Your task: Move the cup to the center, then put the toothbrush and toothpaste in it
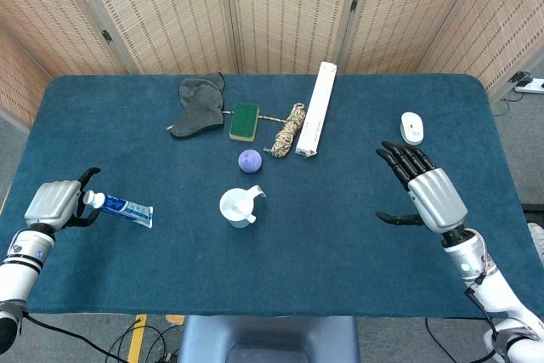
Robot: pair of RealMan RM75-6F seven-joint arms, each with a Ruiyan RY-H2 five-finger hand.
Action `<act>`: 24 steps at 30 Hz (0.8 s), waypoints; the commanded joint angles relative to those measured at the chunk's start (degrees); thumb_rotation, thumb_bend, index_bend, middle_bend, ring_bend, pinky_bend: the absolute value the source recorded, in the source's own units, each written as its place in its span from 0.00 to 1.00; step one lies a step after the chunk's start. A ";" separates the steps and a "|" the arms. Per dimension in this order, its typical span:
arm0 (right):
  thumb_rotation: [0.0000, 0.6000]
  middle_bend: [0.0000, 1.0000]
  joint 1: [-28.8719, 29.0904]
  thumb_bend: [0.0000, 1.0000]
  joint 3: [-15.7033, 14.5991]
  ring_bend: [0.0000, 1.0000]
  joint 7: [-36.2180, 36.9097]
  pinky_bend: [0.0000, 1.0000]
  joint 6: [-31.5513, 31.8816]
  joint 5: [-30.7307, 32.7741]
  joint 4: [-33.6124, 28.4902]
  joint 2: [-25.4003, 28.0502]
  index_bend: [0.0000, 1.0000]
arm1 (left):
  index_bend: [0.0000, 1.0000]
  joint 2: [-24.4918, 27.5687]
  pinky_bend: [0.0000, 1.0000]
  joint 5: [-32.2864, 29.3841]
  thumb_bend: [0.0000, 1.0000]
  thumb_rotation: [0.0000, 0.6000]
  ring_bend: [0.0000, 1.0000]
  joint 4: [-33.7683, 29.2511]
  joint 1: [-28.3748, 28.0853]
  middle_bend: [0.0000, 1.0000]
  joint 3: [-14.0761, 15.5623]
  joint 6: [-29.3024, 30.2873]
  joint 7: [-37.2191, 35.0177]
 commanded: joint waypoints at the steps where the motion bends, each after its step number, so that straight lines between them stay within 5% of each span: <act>1: 1.00 0.06 -0.07 0.00 -0.01 0.12 -0.01 0.14 0.01 0.06 -0.05 0.10 0.00 | 0.12 -0.27 0.82 -2.77 0.38 1.00 0.69 -0.78 -1.03 0.76 0.08 1.28 2.83; 15: 1.00 0.06 -0.01 0.00 0.01 0.12 0.33 0.14 -0.17 0.17 0.76 -0.46 0.00 | 0.09 0.61 0.81 -3.26 0.31 1.00 0.68 -3.09 0.22 0.74 0.32 6.55 6.17; 24: 1.00 0.06 0.19 0.00 -0.10 0.13 0.53 0.14 -0.36 -0.06 1.12 -0.76 0.00 | 0.31 -5.44 0.81 1.37 0.31 1.00 0.70 1.54 -1.57 0.75 2.68 3.08 10.08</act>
